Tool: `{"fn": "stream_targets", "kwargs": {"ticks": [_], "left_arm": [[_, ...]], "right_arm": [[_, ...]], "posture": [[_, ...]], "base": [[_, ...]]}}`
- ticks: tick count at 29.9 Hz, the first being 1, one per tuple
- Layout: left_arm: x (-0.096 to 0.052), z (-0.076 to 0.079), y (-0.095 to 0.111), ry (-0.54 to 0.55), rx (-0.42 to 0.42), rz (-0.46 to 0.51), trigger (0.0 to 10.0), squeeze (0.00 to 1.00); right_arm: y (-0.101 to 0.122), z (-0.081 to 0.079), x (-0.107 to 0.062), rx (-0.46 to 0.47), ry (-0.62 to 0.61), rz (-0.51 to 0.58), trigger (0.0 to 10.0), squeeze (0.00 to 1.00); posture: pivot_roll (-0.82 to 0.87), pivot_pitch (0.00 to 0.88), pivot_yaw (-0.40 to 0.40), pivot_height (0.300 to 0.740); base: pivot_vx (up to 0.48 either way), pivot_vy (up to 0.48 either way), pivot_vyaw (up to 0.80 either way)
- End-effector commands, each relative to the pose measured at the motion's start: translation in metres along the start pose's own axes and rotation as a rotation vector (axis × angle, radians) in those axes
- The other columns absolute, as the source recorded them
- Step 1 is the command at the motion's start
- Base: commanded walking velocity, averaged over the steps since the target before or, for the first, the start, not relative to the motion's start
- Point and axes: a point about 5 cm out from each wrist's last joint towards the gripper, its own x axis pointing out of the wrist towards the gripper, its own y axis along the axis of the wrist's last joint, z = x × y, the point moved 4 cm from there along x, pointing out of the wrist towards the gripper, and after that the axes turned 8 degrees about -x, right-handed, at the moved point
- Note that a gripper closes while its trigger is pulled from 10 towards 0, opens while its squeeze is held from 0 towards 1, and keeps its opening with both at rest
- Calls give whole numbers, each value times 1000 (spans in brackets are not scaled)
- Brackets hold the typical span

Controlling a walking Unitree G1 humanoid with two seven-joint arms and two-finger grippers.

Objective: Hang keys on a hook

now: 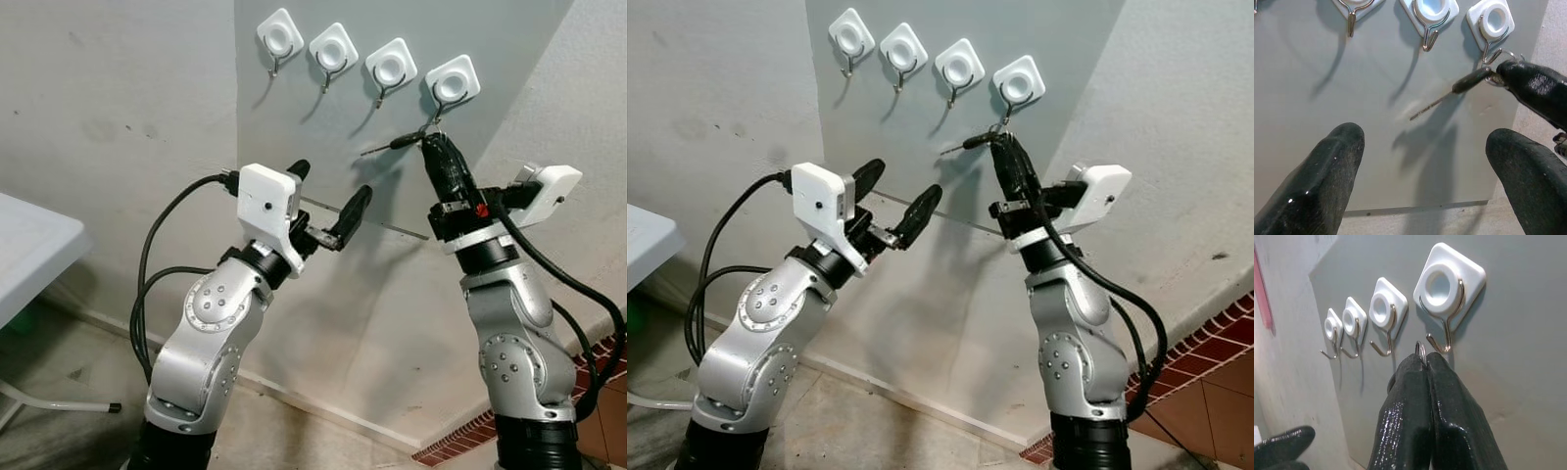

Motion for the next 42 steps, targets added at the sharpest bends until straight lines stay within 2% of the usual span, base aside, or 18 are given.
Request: {"fn": "stream_targets", "kwargs": {"ticks": [1,5,10,14,19,20,21,23,32,33,34,42], "left_arm": [[2,9,6,-30,2,14,10000,0],[2,9,6,-26,-3,13,10000,0],[2,9,6,-24,-9,14,10000,0],[2,9,7,-23,-15,16,10000,0],[2,8,8,-17,-21,19,10000,0],[1,8,8,-15,-21,20,10000,0],[1,8,9,-12,-23,22,10000,0],[1,8,10,-10,-26,24,10000,0],[1,7,11,-2,-34,27,10000,0],[1,7,11,0,-39,27,10000,0],[1,7,12,2,-43,28,10000,0],[1,4,10,18,-58,25,10000,0]], "right_arm": [[15,-2,3,-1,20,51,10000,0],[17,-1,5,11,12,58,10000,0],[20,0,8,70,-16,70,10000,0],[15,7,8,181,-78,59,10000,0],[11,12,4,256,-102,51,10000,0],[9,13,3,295,-106,46,10000,0],[3,13,0,383,-116,29,10000,0],[1,12,-2,417,-111,32,10000,0],[-6,6,-7,433,-86,-13,10000,0],[-6,3,-8,427,-70,-13,10000,396],[-5,2,-8,427,-60,-11,10000,1000],[-15,-2,-15,340,-49,-50,10000,1000]], "posture": [[44,108,-105,740],[46,106,-107,740],[45,106,-108,740],[49,104,-113,740],[52,103,-114,740],[53,103,-114,740],[54,102,-114,740],[55,103,-114,740],[54,109,-111,740],[53,111,-110,740],[53,111,-111,740],[52,113,-110,740]], "base": [[0,0,0],[0,0,0],[0,0,0],[0,0,0],[0,0,0],[0,0,0],[0,0,0],[0,0,0],[0,0,0],[0,0,0],[0,0,0],[0,0,0]]}}
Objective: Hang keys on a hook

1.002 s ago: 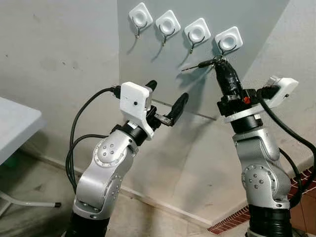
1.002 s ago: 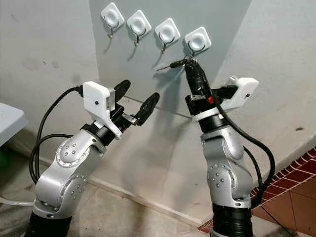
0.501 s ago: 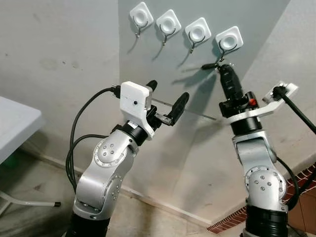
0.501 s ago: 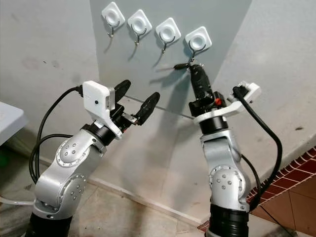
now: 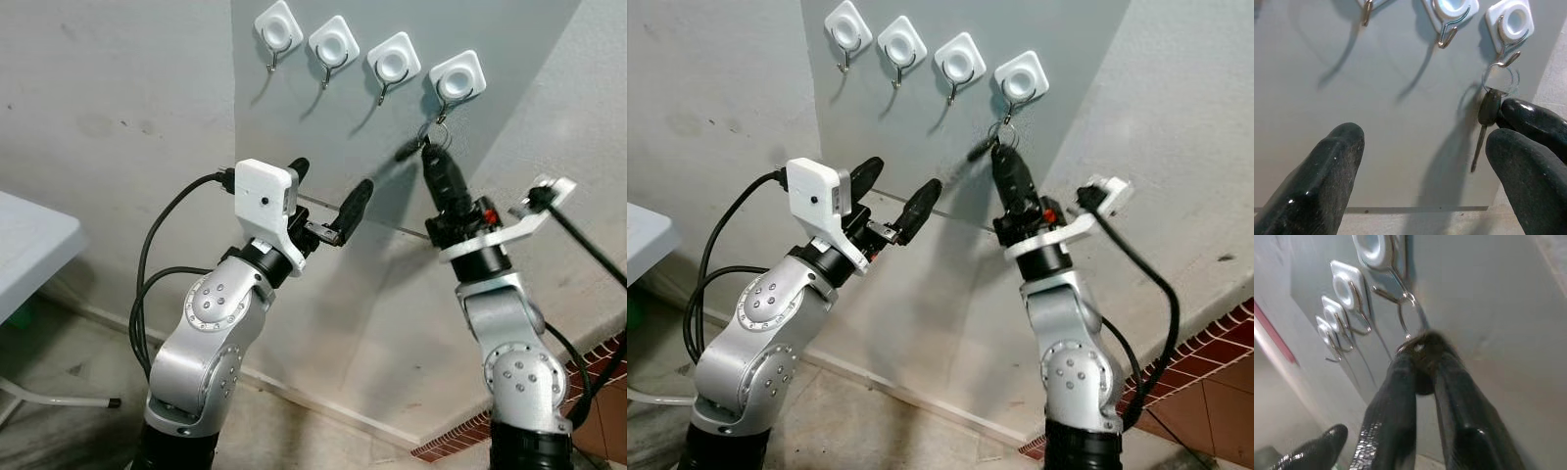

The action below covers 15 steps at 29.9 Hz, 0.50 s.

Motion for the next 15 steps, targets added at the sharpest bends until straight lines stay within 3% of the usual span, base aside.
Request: {"fn": "stream_targets", "kwargs": {"ticks": [1,7,15], "left_arm": [[1,4,6,-11,1,18,10000,0],[0,1,1,1,-5,6,10000,0],[-9,-21,-29,106,-70,-59,10000,0]], "right_arm": [[3,-2,-1,-39,13,8,10000,1000],[-3,0,-8,-109,10,-4,10000,1000],[-31,20,-35,-239,-54,-104,10000,1000]], "posture": [[52,113,-110,740],[52,111,-107,740],[48,95,-100,740]], "base": [[0,0,0],[0,0,0],[0,0,0]]}}
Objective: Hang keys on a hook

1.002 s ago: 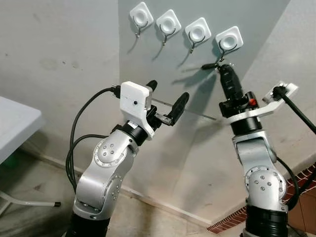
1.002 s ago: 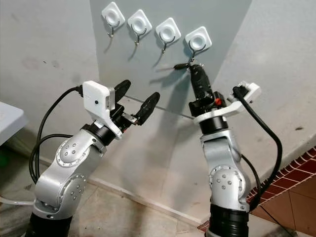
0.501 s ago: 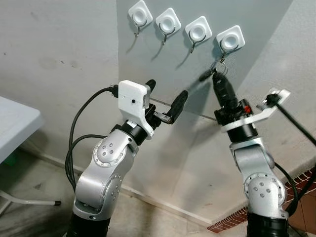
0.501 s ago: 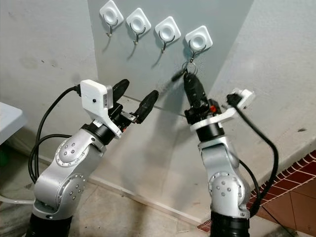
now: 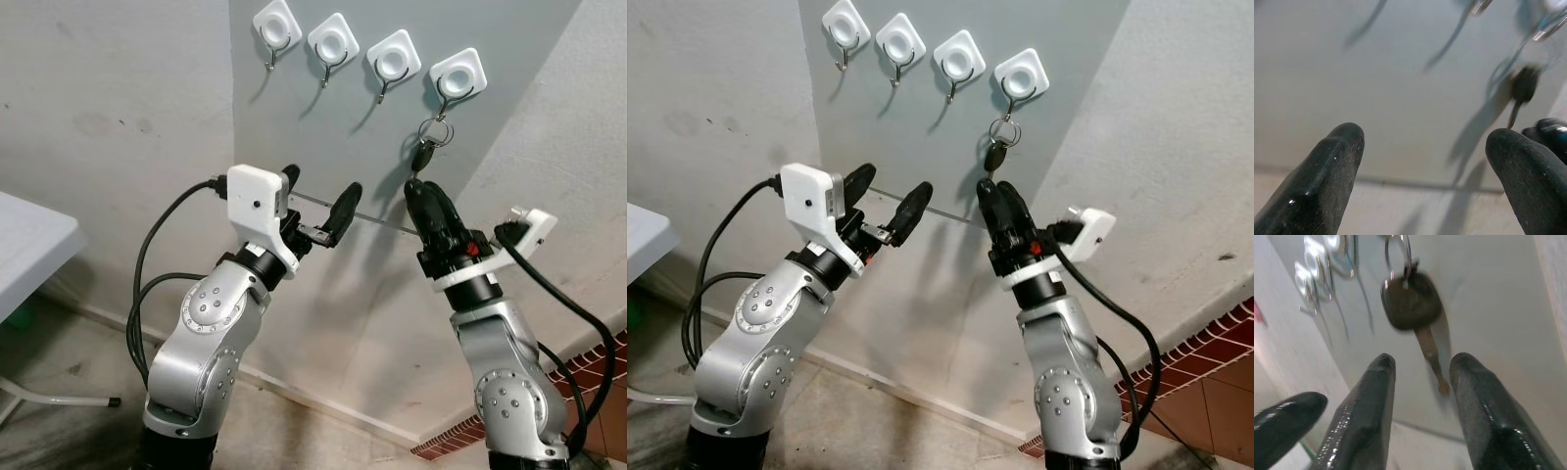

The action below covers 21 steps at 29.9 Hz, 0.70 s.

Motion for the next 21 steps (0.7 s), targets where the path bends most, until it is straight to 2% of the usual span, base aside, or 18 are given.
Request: {"fn": "stream_targets", "kwargs": {"ticks": [1,4,5,10,13,14,18,21], "left_arm": [[-1,-7,-9,40,-13,-13,10000,0],[-3,-15,-16,83,-3,-25,10000,0],[-4,-20,-19,108,-16,-24,10000,0],[-12,-40,-36,208,-50,-45,10000,0],[-14,-45,-41,231,-25,-51,10000,0],[-20,-52,-52,253,-8,-75,10000,0],[-32,-66,-77,310,46,-138,10000,0],[-36,-70,-86,323,69,-150,10000,0]], "right_arm": [[-13,10,-9,-65,-37,-53,10000,1000],[-21,16,-15,-111,-69,-78,10000,1000],[-24,19,-18,-120,-87,-88,10000,0],[-41,31,-34,-186,-150,-141,10000,0],[-50,36,-41,-210,-178,-173,10000,0],[-60,43,-50,-249,-208,-214,10000,0],[-75,55,-64,-292,-257,-269,10000,0],[-80,63,-68,-326,-288,-294,10000,0]], "posture": [[48,95,-100,740],[47,87,-98,740],[46,83,-98,740],[44,71,-96,740],[46,65,-95,740],[46,61,-94,740],[44,49,-92,740],[43,34,-87,740]], "base": [[0,0,0],[0,0,0],[0,0,0],[0,0,0],[0,0,0],[0,0,0],[0,0,0],[0,0,0]]}}
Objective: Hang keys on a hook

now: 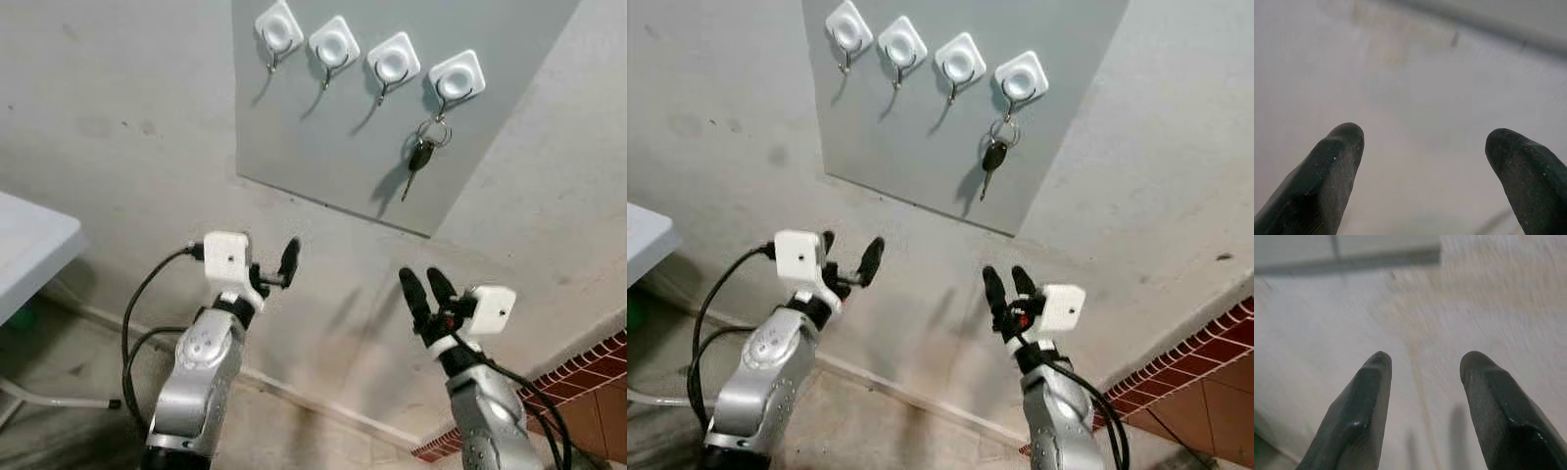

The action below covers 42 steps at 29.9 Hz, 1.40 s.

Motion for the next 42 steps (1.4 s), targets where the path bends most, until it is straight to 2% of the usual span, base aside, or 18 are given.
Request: {"fn": "stream_targets", "kwargs": {"ticks": [1,4,5,6,7,10,12,15,19,26,30,31,33,35,37,38,41,42], "left_arm": [[1,5,0,-14,16,14,10000,0],[0,-7,-22,27,11,-43,10000,0],[-1,-19,-43,66,10,-99,10000,0],[-1,-19,-43,66,10,-99,10000,0],[-5,-30,-61,99,-6,-139,10000,0],[-12,-45,-89,155,-9,-220,10000,0],[-16,-51,-101,174,-17,-256,10000,0],[-30,-61,-127,211,-27,-351,10000,0],[-44,-62,-151,173,-5,-482,10000,0],[-71,-70,-178,192,16,-642,10000,0],[-77,-69,-183,193,-20,-658,10000,0],[-83,-69,-188,195,14,-694,10000,0],[-85,-69,-190,195,22,-704,10000,0],[-89,-69,-193,192,33,-724,10000,0],[-90,-69,-194,190,32,-726,10000,0],[-94,-68,-197,187,37,-740,10000,0],[-98,-69,-200,187,53,-757,10000,0],[-104,-72,-202,204,51,-768,10000,0]], "right_arm": [[1,8,-1,-29,-26,4,10000,0],[-17,18,-2,-76,-70,-60,10000,0],[-32,24,-5,-91,-91,-106,10000,0],[-32,24,-5,-91,-91,-106,10000,0],[-45,27,-9,-113,-93,-146,10000,0],[-68,34,-18,-139,-117,-231,10000,0],[-81,36,-24,-159,-119,-280,10000,0],[-108,38,-38,-181,-121,-401,10000,0],[-132,39,-55,-187,-137,-524,10000,0],[-153,35,-72,-196,-168,-646,10000,0],[-158,36,-77,-189,-188,-675,10000,0],[-160,36,-80,-217,-185,-697,10000,0],[-162,37,-83,-219,-189,-713,10000,0],[-171,43,-99,-244,-199,-789,10000,0],[-173,43,-102,-257,-190,-803,10000,0],[-178,46,-114,-271,-190,-848,10000,0],[-183,50,-127,-265,-203,-890,10000,0],[-187,51,-137,-253,-205,-926,10000,0]], "posture": [[43,34,-87,740],[43,18,-80,740],[42,15,-78,740],[42,15,-78,740],[43,4,-67,740],[45,0,-52,740],[43,0,-40,740],[31,0,-22,740],[16,0,-2,740],[-29,0,23,740],[-40,0,29,740],[-46,0,27,740],[-50,0,25,740],[-61,0,24,740],[-63,0,24,740],[-64,0,20,740],[-40,0,8,740],[-28,0,4,740]], "base": [[0,0,0],[0,0,0],[0,0,0],[0,0,0],[0,0,0],[0,0,0],[0,0,0],[0,0,0],[0,0,0],[0,0,0],[0,0,0],[0,0,0],[0,0,0],[0,0,0],[0,0,0],[0,0,0],[0,0,0],[0,0,0]]}}
